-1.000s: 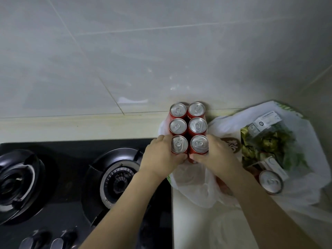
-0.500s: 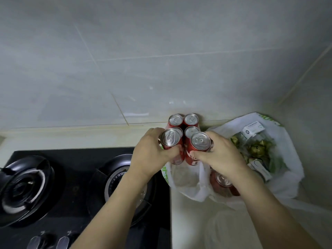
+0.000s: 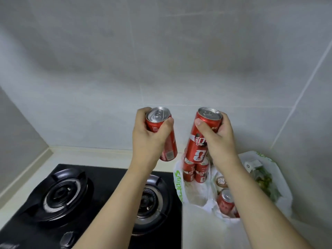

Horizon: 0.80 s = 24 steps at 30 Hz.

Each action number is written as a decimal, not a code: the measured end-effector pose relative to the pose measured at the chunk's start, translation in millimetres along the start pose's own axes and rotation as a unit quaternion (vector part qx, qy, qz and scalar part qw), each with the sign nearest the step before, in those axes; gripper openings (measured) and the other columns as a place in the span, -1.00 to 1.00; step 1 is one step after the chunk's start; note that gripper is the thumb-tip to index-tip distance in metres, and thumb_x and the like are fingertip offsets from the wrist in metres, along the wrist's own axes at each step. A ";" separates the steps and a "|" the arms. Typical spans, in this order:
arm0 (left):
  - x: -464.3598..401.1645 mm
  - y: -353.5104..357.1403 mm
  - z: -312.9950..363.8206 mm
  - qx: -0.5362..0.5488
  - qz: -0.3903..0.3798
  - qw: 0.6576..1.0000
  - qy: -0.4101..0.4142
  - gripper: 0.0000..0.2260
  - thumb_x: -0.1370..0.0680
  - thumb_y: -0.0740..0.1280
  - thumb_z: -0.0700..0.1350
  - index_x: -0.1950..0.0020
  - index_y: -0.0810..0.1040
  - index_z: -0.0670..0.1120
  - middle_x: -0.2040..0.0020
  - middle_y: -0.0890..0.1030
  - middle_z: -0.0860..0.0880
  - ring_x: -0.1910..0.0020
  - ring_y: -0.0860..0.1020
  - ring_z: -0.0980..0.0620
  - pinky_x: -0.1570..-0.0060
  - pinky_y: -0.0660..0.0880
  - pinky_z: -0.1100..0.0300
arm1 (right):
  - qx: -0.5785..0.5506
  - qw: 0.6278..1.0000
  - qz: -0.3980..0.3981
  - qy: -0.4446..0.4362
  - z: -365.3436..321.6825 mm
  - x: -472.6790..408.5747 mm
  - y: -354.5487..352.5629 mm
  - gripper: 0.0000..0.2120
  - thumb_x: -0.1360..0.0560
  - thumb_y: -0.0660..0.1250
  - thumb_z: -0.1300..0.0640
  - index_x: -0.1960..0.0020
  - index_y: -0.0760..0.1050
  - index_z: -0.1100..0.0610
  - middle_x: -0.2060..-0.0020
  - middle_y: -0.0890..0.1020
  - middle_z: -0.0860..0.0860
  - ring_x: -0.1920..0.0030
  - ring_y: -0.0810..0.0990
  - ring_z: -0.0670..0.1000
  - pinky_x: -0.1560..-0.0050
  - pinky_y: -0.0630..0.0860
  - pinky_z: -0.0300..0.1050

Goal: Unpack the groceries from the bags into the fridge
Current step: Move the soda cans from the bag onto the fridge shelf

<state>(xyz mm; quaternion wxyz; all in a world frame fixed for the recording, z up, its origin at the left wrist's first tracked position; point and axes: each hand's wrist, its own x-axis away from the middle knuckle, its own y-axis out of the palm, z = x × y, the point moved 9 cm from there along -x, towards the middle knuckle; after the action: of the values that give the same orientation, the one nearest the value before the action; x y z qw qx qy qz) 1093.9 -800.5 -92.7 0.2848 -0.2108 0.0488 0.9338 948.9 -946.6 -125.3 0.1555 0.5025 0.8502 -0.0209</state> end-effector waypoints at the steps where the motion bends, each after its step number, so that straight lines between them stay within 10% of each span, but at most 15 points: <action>1: 2.7 -6.3 6.5 0.006 0.009 1.000 0.005 -0.73 -0.49 0.45 -0.18 -0.11 0.43 -0.06 0.12 0.57 0.11 0.23 0.55 0.28 0.23 0.48 0.41 | -0.011 1.000 0.000 -0.003 -4.9 4.6 5.9 -0.74 -0.45 0.47 0.06 -0.07 0.48 -0.11 0.07 0.67 -0.09 0.09 0.67 -0.09 0.07 0.60 -0.13; 24: 129.5 -172.9 77.9 -0.158 0.283 0.946 0.013 -0.76 -0.44 0.47 -0.10 -0.05 0.50 -0.02 0.18 0.61 0.09 0.26 0.61 0.16 0.26 0.53 0.33 | -0.072 0.964 -0.244 -0.079 -46.7 115.4 163.6 -0.63 -0.30 0.41 -0.19 -0.01 0.51 -0.01 0.16 0.64 -0.18 0.14 0.62 -0.18 0.15 0.52 -0.34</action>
<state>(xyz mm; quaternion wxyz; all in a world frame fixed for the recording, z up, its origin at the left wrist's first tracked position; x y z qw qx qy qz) 1064.0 -573.7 -71.7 -0.0292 -0.2426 -0.0383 0.9689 1026.9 -759.0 -94.1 0.2477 0.2640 0.9314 -0.0369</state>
